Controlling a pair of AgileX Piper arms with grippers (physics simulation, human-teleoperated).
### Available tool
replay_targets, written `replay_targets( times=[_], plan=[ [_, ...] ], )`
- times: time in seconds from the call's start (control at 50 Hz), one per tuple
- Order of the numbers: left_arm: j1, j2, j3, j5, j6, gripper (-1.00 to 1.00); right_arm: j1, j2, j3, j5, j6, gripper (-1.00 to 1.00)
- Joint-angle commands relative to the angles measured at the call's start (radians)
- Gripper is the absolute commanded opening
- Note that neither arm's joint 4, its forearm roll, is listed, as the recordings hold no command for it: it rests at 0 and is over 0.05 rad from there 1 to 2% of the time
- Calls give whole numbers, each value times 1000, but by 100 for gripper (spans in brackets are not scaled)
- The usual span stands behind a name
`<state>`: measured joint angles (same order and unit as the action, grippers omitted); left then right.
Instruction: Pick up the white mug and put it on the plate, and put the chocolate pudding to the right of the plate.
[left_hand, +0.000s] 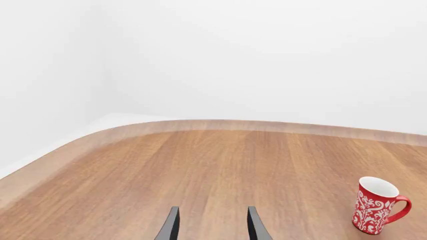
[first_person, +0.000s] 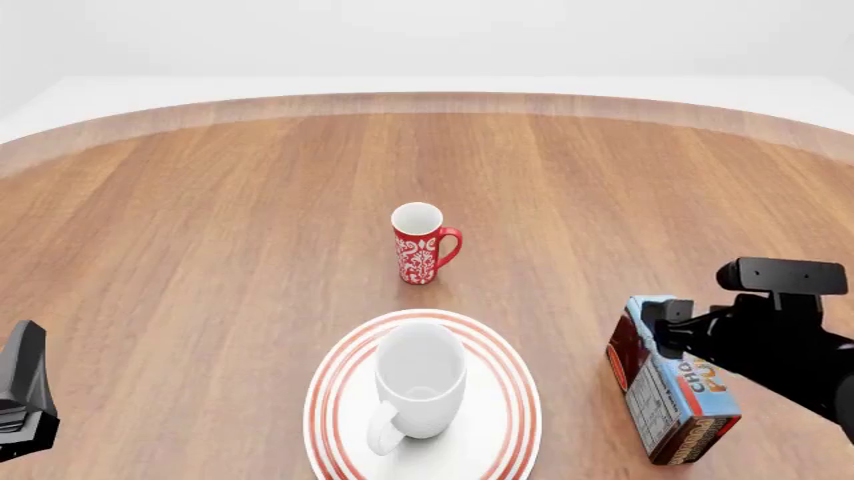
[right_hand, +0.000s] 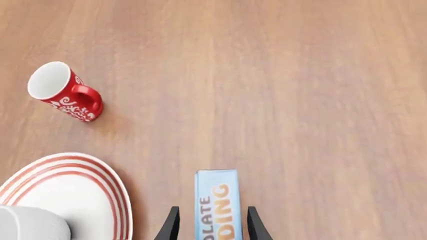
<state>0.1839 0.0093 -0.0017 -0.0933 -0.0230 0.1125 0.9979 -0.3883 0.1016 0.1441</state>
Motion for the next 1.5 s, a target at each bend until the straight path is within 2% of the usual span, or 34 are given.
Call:
replay_targets(
  times=[0.02,0.4,0.5,0.52,0.58,0.62,0.74,0.76,0.92,1.06,1.14,1.18,1.26,1.4,1.5],
  plan=[
    [0,0,0,0,0,100,-6,-68,-57,75,10,100],
    [0,0,0,0,0,100,-17,-163,-150,133,29,100],
    [0,0,0,0,0,100,-24,-201,-157,122,11,100],
    [0,0,0,0,0,100,-34,-222,-156,111,-6,100],
    [0,0,0,0,-1,100,-37,-222,-153,102,-2,100],
    [0,0,0,0,0,100,-44,-254,-150,89,-23,100],
    [0,0,0,0,0,100,-58,-318,-141,69,-38,100],
    [0,0,0,0,0,100,-63,-347,-139,65,-53,100],
    [-1,0,0,0,0,100,-83,-462,-124,57,-73,100],
    [0,0,0,0,1,100,-131,-692,-75,51,-121,100],
    [-7,3,0,-6,3,100,-150,-761,-72,63,-127,100],
    [-8,2,0,-6,5,100,-165,-863,-71,78,-165,100],
    [-9,-1,0,-3,7,100,-177,-956,-71,99,-181,100],
    [-10,-2,-1,-2,9,100,-204,-997,-66,78,-171,100],
    [-10,-3,-1,-2,11,100,-223,-998,-68,9,-179,100]
  ],
)
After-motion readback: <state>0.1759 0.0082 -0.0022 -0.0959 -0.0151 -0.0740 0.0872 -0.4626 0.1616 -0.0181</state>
